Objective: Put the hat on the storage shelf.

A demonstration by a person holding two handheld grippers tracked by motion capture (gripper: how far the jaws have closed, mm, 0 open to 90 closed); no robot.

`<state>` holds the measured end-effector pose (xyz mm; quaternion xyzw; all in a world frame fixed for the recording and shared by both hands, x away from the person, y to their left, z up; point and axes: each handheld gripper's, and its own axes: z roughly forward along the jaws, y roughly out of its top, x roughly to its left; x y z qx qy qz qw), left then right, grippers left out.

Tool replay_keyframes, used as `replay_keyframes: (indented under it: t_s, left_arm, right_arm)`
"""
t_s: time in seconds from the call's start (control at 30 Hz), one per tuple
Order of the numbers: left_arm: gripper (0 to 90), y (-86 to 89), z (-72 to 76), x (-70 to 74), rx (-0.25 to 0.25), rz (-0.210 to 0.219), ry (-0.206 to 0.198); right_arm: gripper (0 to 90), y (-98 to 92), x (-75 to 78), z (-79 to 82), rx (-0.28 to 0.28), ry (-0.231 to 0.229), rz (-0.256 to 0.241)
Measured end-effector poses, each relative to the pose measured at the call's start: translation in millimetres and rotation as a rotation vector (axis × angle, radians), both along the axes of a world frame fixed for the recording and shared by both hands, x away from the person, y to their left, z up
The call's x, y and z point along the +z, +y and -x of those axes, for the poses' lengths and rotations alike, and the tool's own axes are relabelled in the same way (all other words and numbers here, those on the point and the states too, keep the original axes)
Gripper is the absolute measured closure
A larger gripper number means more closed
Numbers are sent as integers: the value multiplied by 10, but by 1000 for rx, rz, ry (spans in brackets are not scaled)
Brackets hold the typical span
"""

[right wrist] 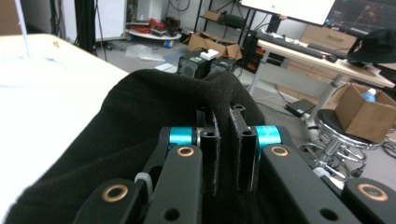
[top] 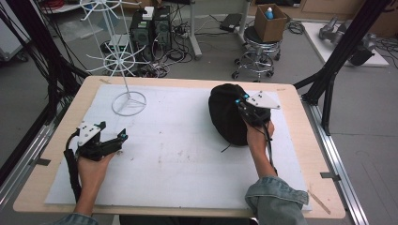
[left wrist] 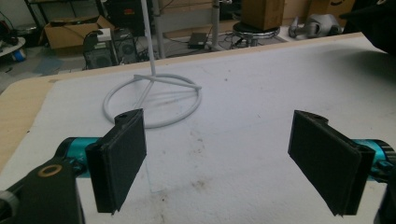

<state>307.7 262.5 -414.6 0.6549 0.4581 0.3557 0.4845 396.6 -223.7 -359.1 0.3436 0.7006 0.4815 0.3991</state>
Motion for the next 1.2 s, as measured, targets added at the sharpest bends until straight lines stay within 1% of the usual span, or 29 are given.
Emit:
replay_keyframes:
  t_s: [0.1,0.17,0.23,0.4,0.53,0.63,0.73,0.8,0.97,1.0,1.13,1.17,1.2]
  left_arm:
    - [195,2,0,0,1,1,-1]
    - [195,4,2,0,1,-1,-2]
    - [195,7,1,-1,1,1,-2]
    - [195,19,3,-5,3,5,-1]
    - [195,27,5,-5,1,8,-1]
    - [195,31,3,-10,4,9,0]
    - [195,32,0,-16,0,16,0]
    - [195,26,0,-18,-2,21,0]
    - [195,20,1,-18,-4,12,-1]
    - [195,21,4,-17,-1,4,-2]
    - [195,16,5,-16,2,-4,-11]
    - [195,17,6,-14,-1,-12,-9]
    - [195,14,7,-15,-2,-9,-8]
  right_arm:
    - [851,22,81,-11,3,-13,-24]
    - [850,40,139,-22,5,-29,-23]
    - [850,59,191,-26,11,-33,-42]
    - [850,137,347,-33,17,-61,-55]
    - [850,202,503,-46,15,-89,-55]
    - [851,229,597,-60,9,-94,-70]
    - [850,271,710,-72,8,-111,-78]
    - [850,302,781,-75,7,-122,-74]
    - [850,393,921,-80,7,-149,-85]
    - [850,412,948,-86,4,-154,-86]
    - [849,480,1042,-112,1,-161,-96]
    - [850,500,1075,-125,4,-165,-100]
    - [850,516,1104,-136,6,-167,-106]
